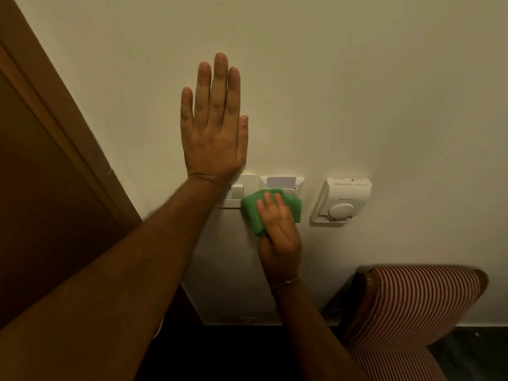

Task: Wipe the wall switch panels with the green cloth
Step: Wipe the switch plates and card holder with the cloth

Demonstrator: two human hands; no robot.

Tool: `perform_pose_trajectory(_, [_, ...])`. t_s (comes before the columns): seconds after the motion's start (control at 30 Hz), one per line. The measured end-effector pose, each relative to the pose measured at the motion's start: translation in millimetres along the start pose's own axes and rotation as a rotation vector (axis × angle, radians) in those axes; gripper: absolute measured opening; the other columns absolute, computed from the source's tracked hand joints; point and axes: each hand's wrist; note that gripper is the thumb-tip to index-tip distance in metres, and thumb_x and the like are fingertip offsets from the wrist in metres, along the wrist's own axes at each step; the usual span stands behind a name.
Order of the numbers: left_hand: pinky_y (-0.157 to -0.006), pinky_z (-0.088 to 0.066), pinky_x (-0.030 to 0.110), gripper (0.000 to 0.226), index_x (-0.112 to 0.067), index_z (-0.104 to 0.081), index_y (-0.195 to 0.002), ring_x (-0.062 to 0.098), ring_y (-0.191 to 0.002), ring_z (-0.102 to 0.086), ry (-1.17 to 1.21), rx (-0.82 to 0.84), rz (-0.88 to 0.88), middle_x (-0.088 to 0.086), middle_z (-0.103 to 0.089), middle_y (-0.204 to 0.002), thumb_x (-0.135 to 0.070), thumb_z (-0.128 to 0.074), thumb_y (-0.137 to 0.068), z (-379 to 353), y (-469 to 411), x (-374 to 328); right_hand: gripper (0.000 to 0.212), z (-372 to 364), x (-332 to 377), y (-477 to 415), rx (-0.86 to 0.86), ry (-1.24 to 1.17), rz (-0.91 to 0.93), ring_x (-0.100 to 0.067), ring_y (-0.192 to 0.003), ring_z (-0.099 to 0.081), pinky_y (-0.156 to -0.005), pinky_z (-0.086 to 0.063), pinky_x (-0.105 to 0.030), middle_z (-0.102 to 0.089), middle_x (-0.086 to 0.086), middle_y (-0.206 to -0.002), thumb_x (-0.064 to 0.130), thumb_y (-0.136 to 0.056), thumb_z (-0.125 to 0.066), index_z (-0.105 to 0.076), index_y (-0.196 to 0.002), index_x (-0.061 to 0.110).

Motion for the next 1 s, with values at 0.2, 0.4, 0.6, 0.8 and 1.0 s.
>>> perform_pose_trajectory(0.2, [-0.136, 0.01, 0.043, 0.066, -0.018, 0.01, -0.171, 0.016, -0.164, 0.025, -0.02, 0.011, 0.008, 0.012, -0.008, -0.178, -0.039, -0.021, -0.117, 2.7, -0.8, -3.1, 0.059, 16.7, -17.0, 4.7, -0.202, -0.009, -0.165, -0.028, -0.153, -0.043, -0.124, -0.04, -0.058, -0.054, -0.013, -0.154, -0.023, -0.09, -0.055, -0.059, -0.143, 0.005])
perform_pose_trajectory(0.4, [-0.137, 0.008, 0.043, 0.066, -0.006, -0.015, -0.174, 0.016, -0.164, 0.026, -0.054, -0.001, 0.021, 0.016, -0.015, -0.176, -0.037, -0.024, -0.117, 6.2, -2.7, -3.9, 0.06, 1.5, -0.1, -2.5, -0.113, 0.005, -0.035, -0.033, -0.15, -0.049, -0.124, -0.039, -0.056, -0.059, -0.013, -0.15, -0.02, -0.087, -0.049, -0.064, -0.14, 0.004])
perform_pose_trajectory(0.6, [-0.137, 0.008, 0.043, 0.065, -0.005, -0.017, -0.173, 0.014, -0.165, 0.024, -0.066, -0.01, 0.025, 0.015, -0.015, -0.175, -0.038, -0.024, -0.117, 4.3, -4.0, -2.4, 0.058, 9.2, -19.3, 5.5, -0.182, -0.034, -0.08, -0.034, -0.15, -0.048, -0.125, -0.038, -0.057, -0.056, -0.013, -0.153, -0.024, -0.09, -0.057, -0.06, -0.142, 0.002])
perform_pose_trajectory(0.8, [-0.137, 0.002, 0.045, 0.061, -0.005, -0.025, -0.17, 0.022, -0.171, -0.001, -0.058, -0.031, 0.01, 0.018, -0.025, -0.175, -0.037, -0.023, -0.117, 5.0, -3.9, -5.5, 0.065, 12.3, -27.6, 8.0, -0.155, -0.043, -0.069, -0.032, -0.151, -0.048, -0.128, -0.034, -0.05, -0.058, -0.013, -0.151, -0.03, -0.084, -0.06, -0.062, -0.14, 0.003])
perform_pose_trajectory(1.0, [-0.137, 0.003, 0.044, 0.061, -0.006, -0.025, -0.17, 0.02, -0.169, 0.009, -0.082, -0.041, 0.019, 0.016, -0.022, -0.174, -0.038, -0.025, -0.117, 2.5, -4.0, -2.6, 0.057, 8.3, -21.2, 3.6, -0.166, -0.067, -0.062, -0.034, -0.15, -0.048, -0.127, -0.036, -0.055, -0.058, -0.014, -0.151, -0.025, -0.09, -0.056, -0.062, -0.14, 0.001])
Point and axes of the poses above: each hand's wrist, its own y-axis away from the middle knuckle, its own z-axis out of the back of the hand, x = y × z
